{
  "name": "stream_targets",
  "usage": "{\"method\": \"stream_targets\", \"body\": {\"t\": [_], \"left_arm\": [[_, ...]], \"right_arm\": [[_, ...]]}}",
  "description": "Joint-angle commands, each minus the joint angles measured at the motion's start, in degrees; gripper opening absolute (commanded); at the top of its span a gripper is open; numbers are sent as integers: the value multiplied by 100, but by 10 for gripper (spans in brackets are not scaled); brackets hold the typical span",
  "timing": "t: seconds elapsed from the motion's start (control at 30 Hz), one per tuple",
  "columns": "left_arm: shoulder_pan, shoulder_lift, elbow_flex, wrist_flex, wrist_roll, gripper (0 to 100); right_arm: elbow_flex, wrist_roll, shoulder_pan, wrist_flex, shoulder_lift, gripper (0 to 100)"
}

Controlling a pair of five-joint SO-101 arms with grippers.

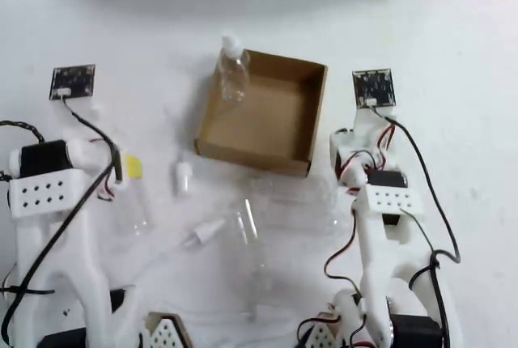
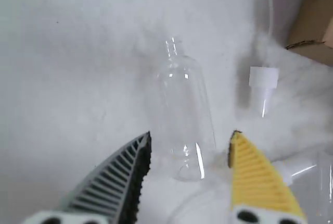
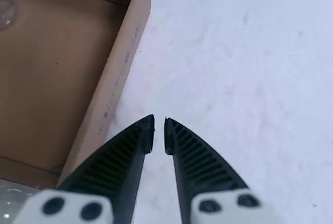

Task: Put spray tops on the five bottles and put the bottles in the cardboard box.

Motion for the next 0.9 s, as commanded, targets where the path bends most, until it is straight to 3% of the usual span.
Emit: {"method": "stream_targets", "body": {"t": [0.0,0.33,0.87], "left_arm": [[92,92,-9,-299,316,275],[145,2255,-949,-308,334,275],[-40,3714,-1073,-1275,325,275]], "right_arm": [[-290,79,-48,-4,-13,18],[-299,273,-110,-4,-13,18],[-290,308,-198,-13,-13,18]]}}
